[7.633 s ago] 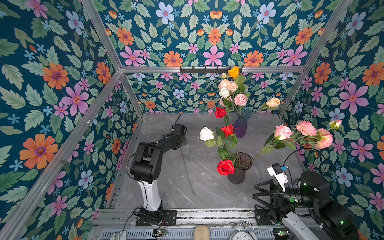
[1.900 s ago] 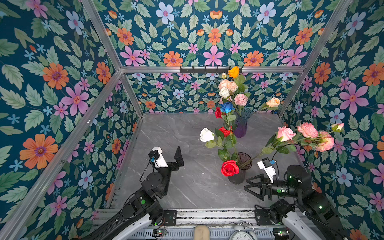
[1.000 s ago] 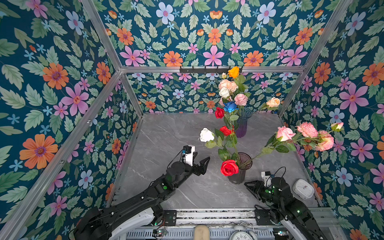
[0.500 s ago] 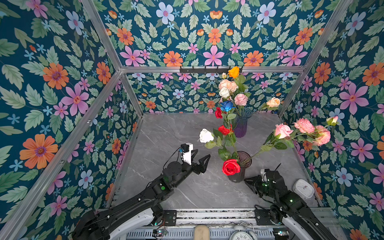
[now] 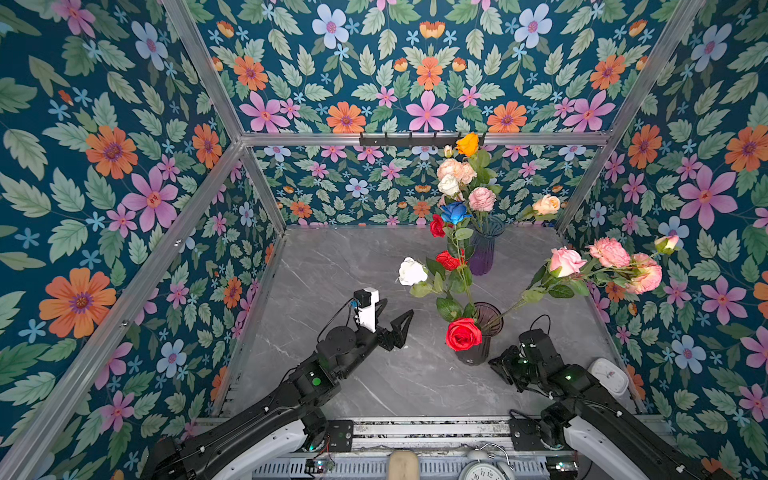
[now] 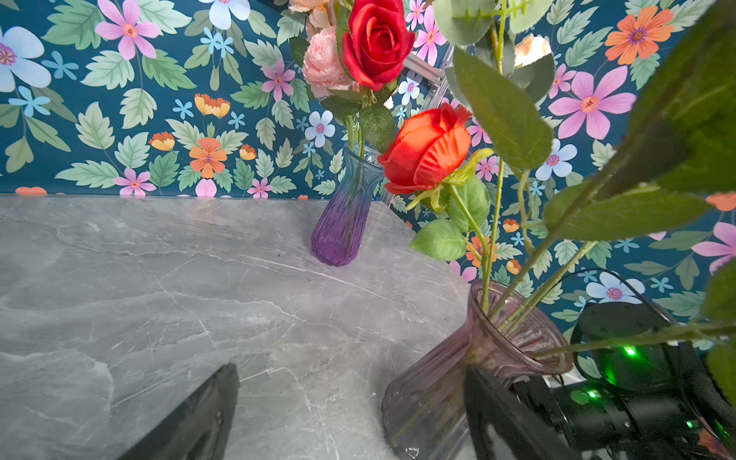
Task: Arrange the flowers into the vase
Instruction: 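Close both grippers on opposite sides of the dark red vase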
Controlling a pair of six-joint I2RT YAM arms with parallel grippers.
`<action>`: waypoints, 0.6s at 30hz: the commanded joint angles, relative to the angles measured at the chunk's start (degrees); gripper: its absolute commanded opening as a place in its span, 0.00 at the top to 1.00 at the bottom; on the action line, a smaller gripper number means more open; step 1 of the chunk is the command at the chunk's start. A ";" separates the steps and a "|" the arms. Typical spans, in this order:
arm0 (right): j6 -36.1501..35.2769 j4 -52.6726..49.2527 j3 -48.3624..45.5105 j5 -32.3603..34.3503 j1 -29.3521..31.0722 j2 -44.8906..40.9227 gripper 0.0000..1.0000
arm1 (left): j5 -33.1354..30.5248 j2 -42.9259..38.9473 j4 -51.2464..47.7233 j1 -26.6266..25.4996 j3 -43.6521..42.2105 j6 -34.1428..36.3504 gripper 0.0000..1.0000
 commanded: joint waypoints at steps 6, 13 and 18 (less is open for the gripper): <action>-0.74 13.31 -1.12 -6.37 -4.08 7.02 0.81 | -0.40 -0.69 -1.75 0.22 0.59 2.10 0.09; -0.95 19.74 -0.21 -7.88 -4.13 13.06 0.81 | -0.40 -0.83 -2.20 0.55 1.00 2.92 0.09; 0.55 26.68 0.27 -10.23 -4.12 19.95 0.81 | 0.08 0.01 -1.81 0.70 1.00 2.67 0.09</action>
